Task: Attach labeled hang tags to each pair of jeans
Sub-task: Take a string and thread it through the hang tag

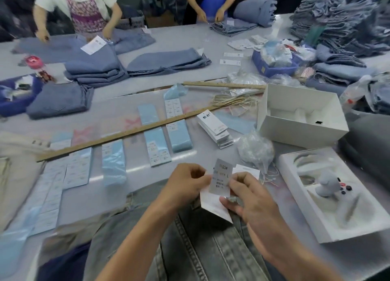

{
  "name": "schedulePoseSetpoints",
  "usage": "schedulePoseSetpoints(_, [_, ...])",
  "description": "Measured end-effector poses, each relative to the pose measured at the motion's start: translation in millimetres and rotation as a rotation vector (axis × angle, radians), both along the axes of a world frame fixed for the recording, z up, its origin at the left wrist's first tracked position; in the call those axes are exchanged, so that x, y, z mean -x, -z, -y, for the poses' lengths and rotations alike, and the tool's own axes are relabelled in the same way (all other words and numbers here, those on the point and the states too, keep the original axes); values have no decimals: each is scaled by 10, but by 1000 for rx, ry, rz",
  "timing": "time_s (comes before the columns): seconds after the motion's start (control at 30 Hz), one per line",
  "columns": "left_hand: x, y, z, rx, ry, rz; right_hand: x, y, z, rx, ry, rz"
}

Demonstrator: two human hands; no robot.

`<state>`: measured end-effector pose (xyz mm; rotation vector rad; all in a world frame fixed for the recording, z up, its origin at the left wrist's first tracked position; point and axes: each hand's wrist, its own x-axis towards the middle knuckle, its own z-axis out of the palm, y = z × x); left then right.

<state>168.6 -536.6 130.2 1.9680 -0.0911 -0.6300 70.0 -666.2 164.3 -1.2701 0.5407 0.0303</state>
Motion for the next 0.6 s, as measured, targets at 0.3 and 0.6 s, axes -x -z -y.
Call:
schedulePoseSetpoints(0.3, [512, -364, -124, 544, -319, 107, 175, -108, 41, 313, -80, 257])
schedulePoseSetpoints(0.6, [704, -527, -131, 713, -239, 95, 225, -106, -23, 466, -22, 273])
